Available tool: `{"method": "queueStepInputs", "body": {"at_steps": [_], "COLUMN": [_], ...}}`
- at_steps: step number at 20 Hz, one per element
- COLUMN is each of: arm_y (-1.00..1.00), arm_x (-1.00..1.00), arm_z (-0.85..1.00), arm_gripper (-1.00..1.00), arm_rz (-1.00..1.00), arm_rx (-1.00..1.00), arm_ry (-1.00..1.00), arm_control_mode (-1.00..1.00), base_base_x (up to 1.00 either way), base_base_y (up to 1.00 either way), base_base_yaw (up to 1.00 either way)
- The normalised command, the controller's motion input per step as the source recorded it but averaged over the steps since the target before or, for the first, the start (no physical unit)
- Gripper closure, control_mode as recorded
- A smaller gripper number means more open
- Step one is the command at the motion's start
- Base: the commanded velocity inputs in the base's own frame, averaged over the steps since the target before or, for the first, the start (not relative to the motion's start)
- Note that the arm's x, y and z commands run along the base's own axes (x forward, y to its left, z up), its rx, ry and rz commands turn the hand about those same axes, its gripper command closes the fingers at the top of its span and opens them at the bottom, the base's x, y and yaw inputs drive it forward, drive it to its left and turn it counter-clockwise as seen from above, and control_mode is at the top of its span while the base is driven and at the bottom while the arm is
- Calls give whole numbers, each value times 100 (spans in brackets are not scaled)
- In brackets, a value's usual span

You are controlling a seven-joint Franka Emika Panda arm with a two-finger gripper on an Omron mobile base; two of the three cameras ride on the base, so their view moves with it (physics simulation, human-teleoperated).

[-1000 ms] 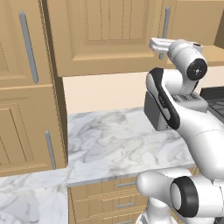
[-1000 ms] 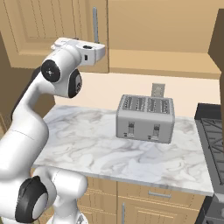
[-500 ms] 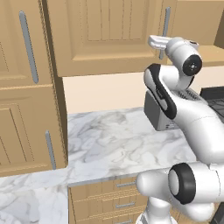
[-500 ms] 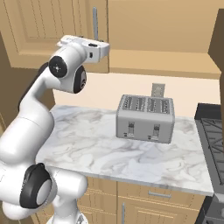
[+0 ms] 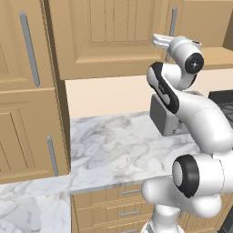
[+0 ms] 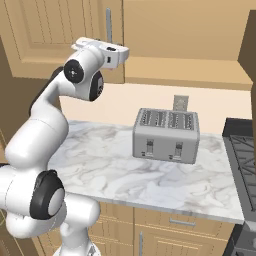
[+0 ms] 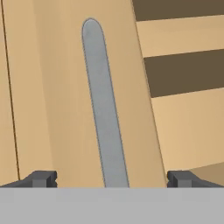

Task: Open the cabinet, pick the kettle from the cabinet, and place it in the sink.

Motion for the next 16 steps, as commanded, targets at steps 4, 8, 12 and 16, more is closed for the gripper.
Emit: {"method": "queueStepInputs", "body": {"at_steps": [4,8,12,16], "arm_y": [0,0,-2,-1], "arm_x": [34,34,33,32], "arm_z": [0,0,0,-5], "arm_gripper": [-100,-100,-100,100], "arm_rz": [0,0,0,0], "arm_rx": [2,2,2,2], "arm_ry": [0,1,1,3], "arm_control_mode": [-100,-100,-100,-100], "base_base_x": [0,0,0,0], "base_base_y": [0,0,0,0], "base_base_yaw": [0,0,0,0]}}
